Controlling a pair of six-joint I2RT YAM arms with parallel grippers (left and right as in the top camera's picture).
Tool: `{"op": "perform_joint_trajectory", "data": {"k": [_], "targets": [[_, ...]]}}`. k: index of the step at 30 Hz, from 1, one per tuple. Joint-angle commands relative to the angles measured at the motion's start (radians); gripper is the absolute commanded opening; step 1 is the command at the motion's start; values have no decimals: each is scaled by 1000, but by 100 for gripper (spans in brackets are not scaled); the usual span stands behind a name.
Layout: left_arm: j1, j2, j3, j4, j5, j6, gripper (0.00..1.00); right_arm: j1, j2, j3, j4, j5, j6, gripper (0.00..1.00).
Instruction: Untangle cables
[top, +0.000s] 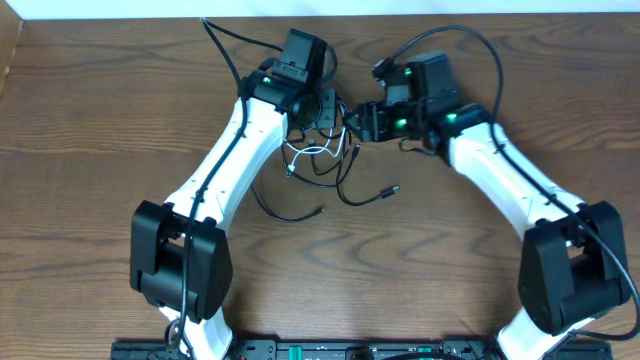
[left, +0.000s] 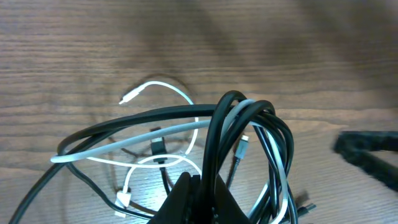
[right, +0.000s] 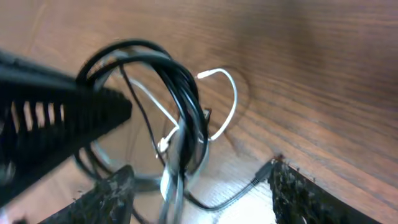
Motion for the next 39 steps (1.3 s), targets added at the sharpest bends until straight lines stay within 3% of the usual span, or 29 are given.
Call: {"op": "perform_joint_trajectory", "data": {"k": [1,9,19,39], "targets": [[-16,-64,6,-2,-12,-26,8,27,0,11,10,163,115,68],[-15,-188,6,-17,124,-32,8,14,43,11,-12,245,185,70],[-7,-365,6,-42,63,-27,7,-118,50,11,-146,357,206,71],[128,-378,6,-87,62,-1,7,-353,114,11,-263,405,114,72]]}}
